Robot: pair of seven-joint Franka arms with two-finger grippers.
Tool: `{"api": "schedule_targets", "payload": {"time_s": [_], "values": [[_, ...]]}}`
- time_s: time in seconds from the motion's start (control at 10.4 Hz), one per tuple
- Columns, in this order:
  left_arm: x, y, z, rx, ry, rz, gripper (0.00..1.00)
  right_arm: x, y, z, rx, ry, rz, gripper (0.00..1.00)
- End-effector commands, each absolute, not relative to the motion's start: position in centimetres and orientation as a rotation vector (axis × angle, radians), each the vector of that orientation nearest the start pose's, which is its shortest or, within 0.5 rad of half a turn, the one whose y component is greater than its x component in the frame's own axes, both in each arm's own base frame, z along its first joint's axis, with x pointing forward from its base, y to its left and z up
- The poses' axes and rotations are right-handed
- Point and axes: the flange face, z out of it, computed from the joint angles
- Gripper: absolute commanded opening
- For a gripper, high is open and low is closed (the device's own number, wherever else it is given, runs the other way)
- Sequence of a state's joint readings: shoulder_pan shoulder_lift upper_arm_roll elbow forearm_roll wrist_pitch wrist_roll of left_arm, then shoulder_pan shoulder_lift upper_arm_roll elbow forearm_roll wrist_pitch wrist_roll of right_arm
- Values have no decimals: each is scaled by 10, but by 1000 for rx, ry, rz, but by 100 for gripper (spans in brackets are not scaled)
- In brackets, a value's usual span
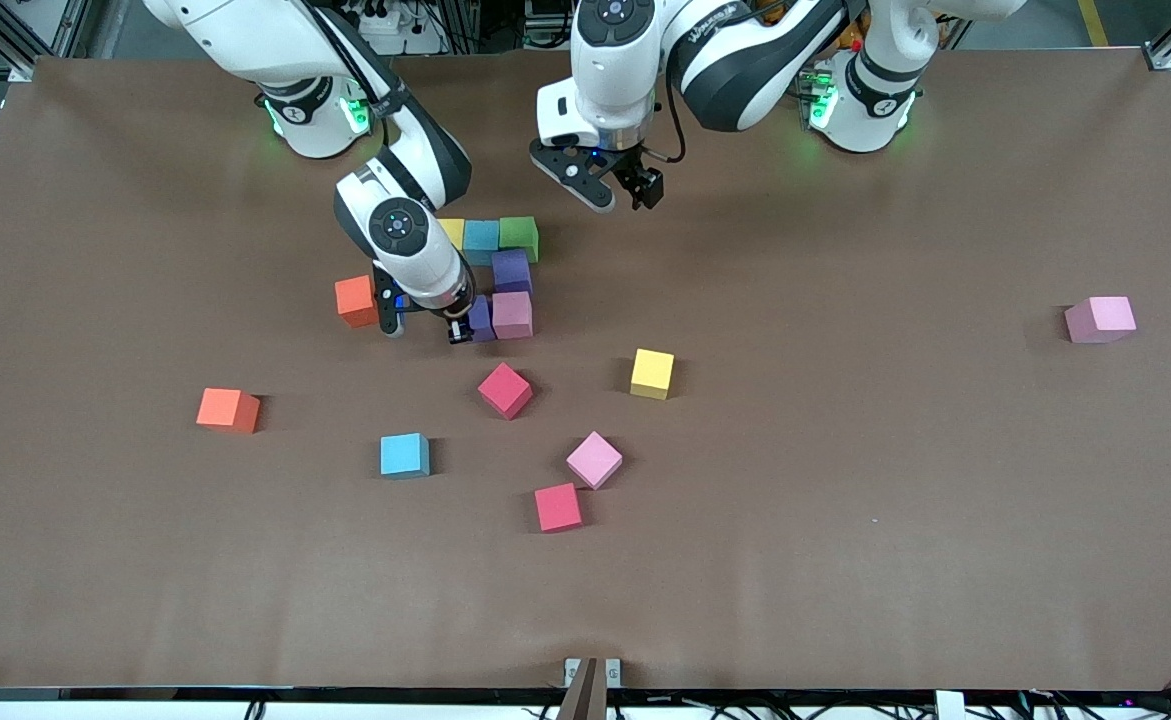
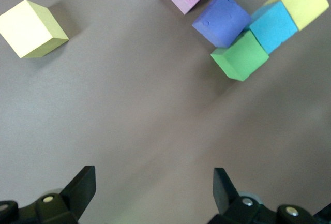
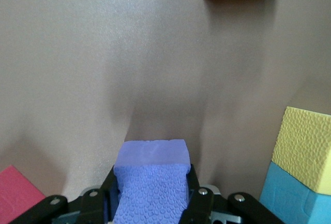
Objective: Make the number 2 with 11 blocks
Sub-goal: 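Lower the purple block onto the row and open the right gripper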
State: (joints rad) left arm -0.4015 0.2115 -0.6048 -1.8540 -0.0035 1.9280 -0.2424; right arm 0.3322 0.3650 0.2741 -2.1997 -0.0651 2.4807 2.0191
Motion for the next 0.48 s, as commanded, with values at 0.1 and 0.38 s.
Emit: {"api": "schedule_targets", "payload": {"time_s": [0.1, 0.38], "values": [[317, -493, 420, -2843, 1329, 244, 100, 440, 322, 214, -2461, 2037, 133, 0], [296, -506, 418, -2752, 1449, 228, 100, 442, 318, 215, -2456, 2043, 130, 0]]}}
